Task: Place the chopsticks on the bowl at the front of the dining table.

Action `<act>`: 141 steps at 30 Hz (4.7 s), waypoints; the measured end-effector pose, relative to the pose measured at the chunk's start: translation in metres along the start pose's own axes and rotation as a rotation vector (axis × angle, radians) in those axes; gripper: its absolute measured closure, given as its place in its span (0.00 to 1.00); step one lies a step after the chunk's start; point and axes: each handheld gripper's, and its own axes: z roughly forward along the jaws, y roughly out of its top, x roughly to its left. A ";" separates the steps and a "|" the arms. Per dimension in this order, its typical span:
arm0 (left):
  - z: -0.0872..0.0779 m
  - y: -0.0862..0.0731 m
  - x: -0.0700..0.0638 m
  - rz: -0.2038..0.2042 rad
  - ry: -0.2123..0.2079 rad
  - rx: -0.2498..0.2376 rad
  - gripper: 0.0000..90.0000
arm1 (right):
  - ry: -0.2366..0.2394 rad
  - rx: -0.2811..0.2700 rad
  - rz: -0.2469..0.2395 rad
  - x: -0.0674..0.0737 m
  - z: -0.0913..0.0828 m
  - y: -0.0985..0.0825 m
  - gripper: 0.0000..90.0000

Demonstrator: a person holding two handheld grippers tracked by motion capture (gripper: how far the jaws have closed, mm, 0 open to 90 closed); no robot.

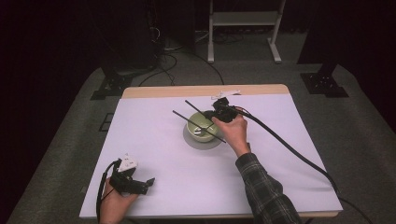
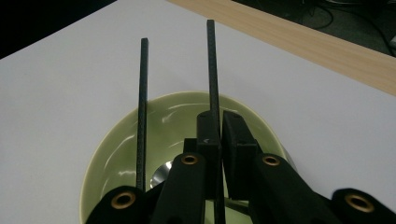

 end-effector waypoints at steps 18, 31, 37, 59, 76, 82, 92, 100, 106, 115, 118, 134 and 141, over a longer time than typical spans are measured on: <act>0.000 0.000 0.000 0.000 0.000 0.000 0.00 | 0.021 0.003 0.000 0.001 0.004 -0.002 0.92; 0.000 0.000 0.000 0.001 0.001 0.001 0.00 | 0.025 -0.011 -0.059 0.010 -0.020 -0.001 1.00; 0.000 0.000 0.000 0.001 0.001 0.000 0.00 | 0.040 -0.014 -0.058 0.006 -0.040 -0.006 1.00; 0.000 0.000 0.000 0.003 0.001 0.003 0.00 | 0.027 -0.030 -0.064 -0.019 -0.095 -0.053 1.00; 0.000 0.000 0.000 0.002 0.001 0.002 0.00 | 0.060 -0.012 -0.056 -0.029 -0.097 -0.086 1.00; 0.000 0.000 0.000 0.002 0.001 0.002 0.00 | 0.082 0.014 -0.071 -0.024 -0.087 -0.091 1.00; 0.000 0.000 0.000 0.003 0.001 0.003 0.00 | 0.104 0.022 -0.085 -0.017 -0.084 -0.094 1.00; 0.000 0.000 0.000 0.002 0.001 0.003 0.00 | 0.124 0.023 -0.096 -0.011 -0.082 -0.095 1.00; 0.000 0.000 0.000 0.002 0.001 0.003 0.00 | 0.135 0.021 -0.105 -0.006 -0.082 -0.094 1.00; 0.000 0.000 0.000 0.002 0.001 0.003 0.00 | 0.158 0.012 -0.105 -0.002 -0.083 -0.094 1.00; 0.000 0.000 0.000 0.002 0.001 0.003 0.00 | 0.162 0.012 -0.111 0.000 -0.082 -0.094 1.00; 0.000 0.000 0.000 0.000 0.000 0.002 0.00 | 0.181 0.028 -0.160 0.019 -0.078 -0.088 1.00; 0.000 0.000 0.000 0.000 0.000 0.002 0.00 | 0.207 0.026 -0.176 0.028 -0.074 -0.086 1.00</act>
